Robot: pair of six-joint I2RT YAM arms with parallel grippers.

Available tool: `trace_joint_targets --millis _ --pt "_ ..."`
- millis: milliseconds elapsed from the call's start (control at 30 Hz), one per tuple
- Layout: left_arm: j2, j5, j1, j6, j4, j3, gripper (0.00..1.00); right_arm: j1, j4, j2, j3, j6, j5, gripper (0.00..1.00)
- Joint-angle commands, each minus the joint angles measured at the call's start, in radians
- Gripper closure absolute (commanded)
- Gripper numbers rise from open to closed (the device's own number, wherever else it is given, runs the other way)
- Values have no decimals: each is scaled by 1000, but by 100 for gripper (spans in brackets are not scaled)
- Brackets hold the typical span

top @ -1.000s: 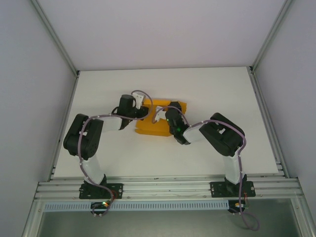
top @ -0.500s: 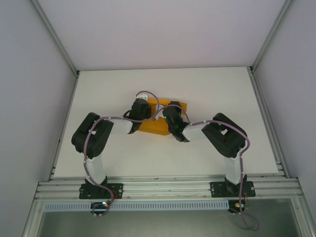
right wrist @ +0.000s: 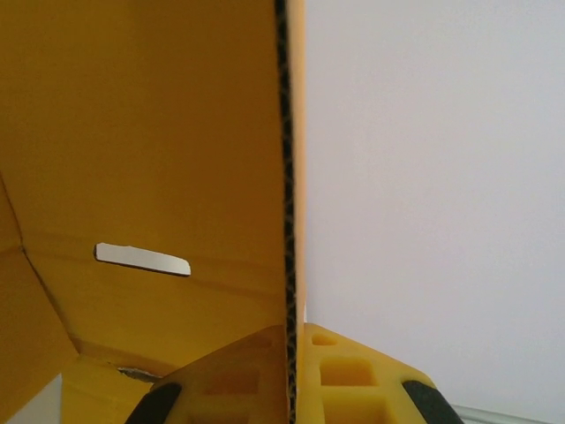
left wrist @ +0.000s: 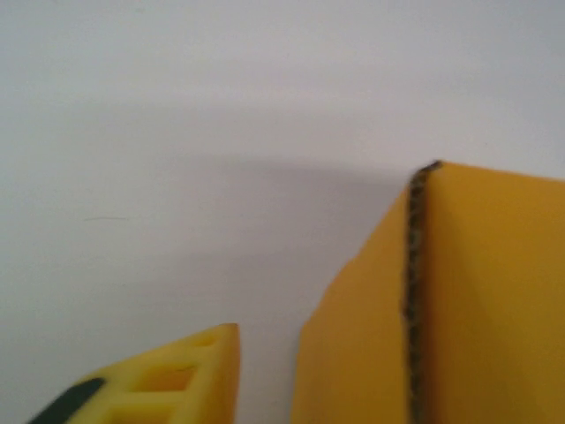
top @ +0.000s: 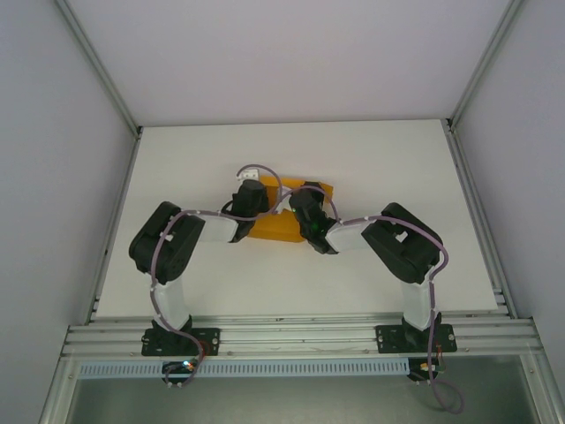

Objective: Assemble paper box

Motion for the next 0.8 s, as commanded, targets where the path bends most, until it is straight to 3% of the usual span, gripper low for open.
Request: trace_joint_targets --millis 0,200,467,500,567,633,767 --pt "-42 100 40 40 115 -99 62 10 -149 9 -25 25 -12 100" --pt "-60 188 55 135 156 -119 53 14 -146 1 -28 15 -12 100" --pt "-50 262 72 143 195 -89 52 16 -147 3 -35 5 -21 100" --pt "-48 253 71 142 193 -83 54 15 -144 3 -36 5 -21 100" --pt "-40 224 72 147 187 -72 68 16 -141 3 -33 5 -17 100" --pt "-30 200 73 154 179 -59 100 15 -141 -1 -31 13 -17 100" --pt "-34 184 67 150 179 -67 100 18 -165 -35 -27 74 -22 67"
